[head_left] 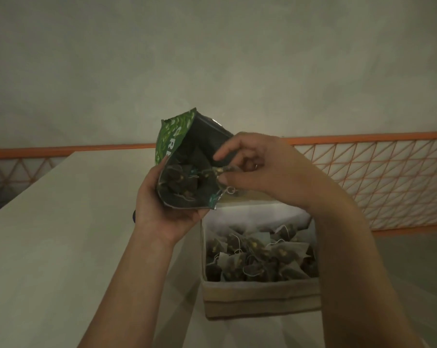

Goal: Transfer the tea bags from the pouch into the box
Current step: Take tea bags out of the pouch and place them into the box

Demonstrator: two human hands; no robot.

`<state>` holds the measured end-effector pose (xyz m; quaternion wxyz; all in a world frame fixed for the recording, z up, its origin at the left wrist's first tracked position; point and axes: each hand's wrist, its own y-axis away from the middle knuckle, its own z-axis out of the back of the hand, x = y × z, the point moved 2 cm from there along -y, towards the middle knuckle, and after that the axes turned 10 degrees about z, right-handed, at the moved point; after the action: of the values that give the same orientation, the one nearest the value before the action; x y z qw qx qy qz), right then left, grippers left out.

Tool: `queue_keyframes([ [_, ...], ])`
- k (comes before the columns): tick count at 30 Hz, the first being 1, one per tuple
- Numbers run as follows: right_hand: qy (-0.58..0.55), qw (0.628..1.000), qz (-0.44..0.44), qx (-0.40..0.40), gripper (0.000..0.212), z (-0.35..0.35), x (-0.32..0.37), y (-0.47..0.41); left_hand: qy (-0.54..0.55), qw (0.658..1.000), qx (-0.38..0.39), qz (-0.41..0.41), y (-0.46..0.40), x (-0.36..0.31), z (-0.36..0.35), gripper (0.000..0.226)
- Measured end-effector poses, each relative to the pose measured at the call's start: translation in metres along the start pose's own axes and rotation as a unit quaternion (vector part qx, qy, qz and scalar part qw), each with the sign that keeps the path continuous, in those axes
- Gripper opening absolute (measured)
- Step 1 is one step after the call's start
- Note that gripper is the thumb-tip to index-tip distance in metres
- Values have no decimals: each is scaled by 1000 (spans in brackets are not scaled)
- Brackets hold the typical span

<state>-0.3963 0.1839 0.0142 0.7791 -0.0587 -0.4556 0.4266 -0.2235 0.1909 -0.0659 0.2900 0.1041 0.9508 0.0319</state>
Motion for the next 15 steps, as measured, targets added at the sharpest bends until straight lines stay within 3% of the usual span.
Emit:
queue_keyframes([
  [3, 53, 993, -49, 92, 12, 9, -7, 9, 0, 1000, 12, -8, -1, -3, 1, 53],
  [10, 127, 950, -178, 221, 14, 13, -28, 17, 7, 1000, 9, -8, -9, -9, -3, 43],
  [13, 173, 954, -182, 161, 44, 14, -28, 14, 7, 1000, 14, 7, -10, -8, -4, 44],
  [15, 157, 970, -182, 23, 69, 13, -26, 8, 8, 1000, 19, 13, -9, -7, -5, 44],
])
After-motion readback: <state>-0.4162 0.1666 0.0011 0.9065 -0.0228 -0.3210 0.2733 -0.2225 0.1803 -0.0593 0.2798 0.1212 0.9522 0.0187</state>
